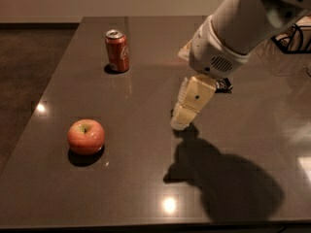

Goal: Pick apple

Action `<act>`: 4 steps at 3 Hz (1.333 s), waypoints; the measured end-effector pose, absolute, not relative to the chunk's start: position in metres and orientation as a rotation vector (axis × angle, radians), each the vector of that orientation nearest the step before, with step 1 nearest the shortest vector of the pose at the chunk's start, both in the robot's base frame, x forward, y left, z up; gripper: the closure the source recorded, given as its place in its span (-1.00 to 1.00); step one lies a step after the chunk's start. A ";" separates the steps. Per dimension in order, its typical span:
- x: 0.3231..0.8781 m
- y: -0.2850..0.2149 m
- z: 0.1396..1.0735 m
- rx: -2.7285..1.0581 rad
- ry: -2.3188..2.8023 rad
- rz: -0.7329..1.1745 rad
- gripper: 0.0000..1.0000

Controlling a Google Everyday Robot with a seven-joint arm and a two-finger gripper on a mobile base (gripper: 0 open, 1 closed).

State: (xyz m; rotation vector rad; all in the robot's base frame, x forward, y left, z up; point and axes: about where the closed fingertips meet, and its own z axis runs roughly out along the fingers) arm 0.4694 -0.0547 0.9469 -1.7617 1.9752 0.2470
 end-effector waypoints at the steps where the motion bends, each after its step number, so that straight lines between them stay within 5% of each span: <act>1: 0.459 -0.011 0.928 -1.807 1.910 0.323 -1.00; 4: 0.445 0.082 0.885 -1.916 1.812 0.431 -1.00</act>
Offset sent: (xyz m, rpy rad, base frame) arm -0.0242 0.1196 -0.0708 0.0737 0.0481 0.1724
